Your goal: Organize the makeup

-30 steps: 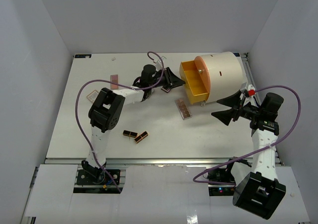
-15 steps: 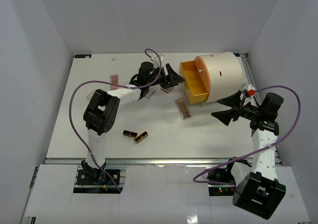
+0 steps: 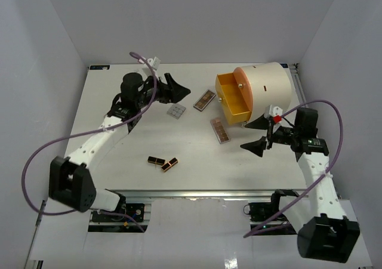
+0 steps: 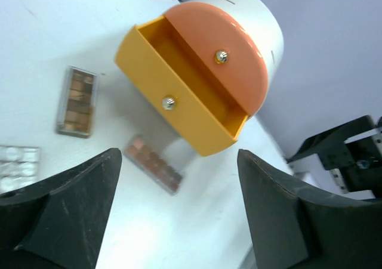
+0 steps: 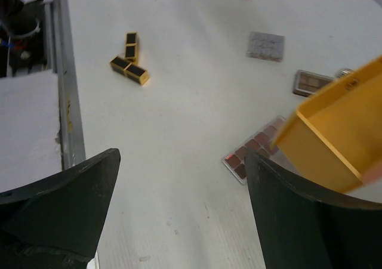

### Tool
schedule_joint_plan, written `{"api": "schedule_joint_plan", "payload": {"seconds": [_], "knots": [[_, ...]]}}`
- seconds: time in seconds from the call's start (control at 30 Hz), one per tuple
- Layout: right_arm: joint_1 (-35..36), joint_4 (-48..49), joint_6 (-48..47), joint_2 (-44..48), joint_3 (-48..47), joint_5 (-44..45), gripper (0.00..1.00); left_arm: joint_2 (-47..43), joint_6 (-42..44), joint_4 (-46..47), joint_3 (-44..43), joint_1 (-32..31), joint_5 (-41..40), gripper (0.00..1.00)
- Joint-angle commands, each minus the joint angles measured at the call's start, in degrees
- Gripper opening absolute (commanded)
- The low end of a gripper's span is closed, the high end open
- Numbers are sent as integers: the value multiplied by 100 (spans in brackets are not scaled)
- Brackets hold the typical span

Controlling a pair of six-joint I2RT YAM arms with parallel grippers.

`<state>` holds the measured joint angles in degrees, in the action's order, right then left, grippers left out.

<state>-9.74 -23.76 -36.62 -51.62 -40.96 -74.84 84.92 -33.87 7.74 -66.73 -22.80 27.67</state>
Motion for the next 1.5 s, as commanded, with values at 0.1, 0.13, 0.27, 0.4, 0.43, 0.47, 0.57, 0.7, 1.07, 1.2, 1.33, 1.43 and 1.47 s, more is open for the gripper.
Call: {"api": "schedule_joint_plan", "payload": {"seconds": [0.1, 0.13, 0.27, 0.4, 0.43, 0.47, 0.57, 0.7, 1.07, 1.2, 1.33, 1.43, 1.47], "knots": [[2762, -1580, -2332, -322, -1118, 2377, 94, -2698, 2271, -1755, 1569, 115, -1537, 95], [3305, -1638, -2513, -505, -1223, 2663, 95, -3135, 2423, -1839, 1812, 118, -1801, 95], [4971, -1704, -2904, -1552, -1638, 3961, 97, -4481, 2790, -2004, 2535, 118, -2975, 98], [5946, -1764, -3184, -2748, -2189, 4631, 90, -5613, 2774, -2071, 3024, 117, -3578, 98], [6122, -1668, -3218, -2963, -2287, 4727, 90, -5854, 2739, -2137, 3080, 118, -3671, 98], [6302, -1557, -3245, -3178, -2386, 4821, 90, -6096, 2700, -2209, 3130, 118, -3765, 98], [6553, -1282, -3244, -3948, -2821, 4866, 90, -6509, 2594, -2360, 3128, 118, -4201, 98], [6686, -1033, -3140, -4960, -3368, 4826, 92, -7115, 2475, -2447, 3208, 118, -4714, 98], [6915, -697, -2559, -6497, -4595, 4986, 100, -8078, 2463, -2546, 3332, 118, -5128, 98], [6933, -585, -2451, -6589, -4555, 4961, 90, -8289, 2462, -2607, 3387, 118, -5020, 98], [6933, -577, -2385, -6583, -4413, 4967, 77, -8399, 2429, -2635, 3409, 118, -4932, 98], [6934, -577, -2367, -6517, -4305, 4996, 66, -8215, 2438, -2576, 3411, 118, -4854, 98], [6941, -577, -2357, -6501, -4278, 4996, 61, -8127, 2437, -2576, 3395, 118, -4782, 98]]}}
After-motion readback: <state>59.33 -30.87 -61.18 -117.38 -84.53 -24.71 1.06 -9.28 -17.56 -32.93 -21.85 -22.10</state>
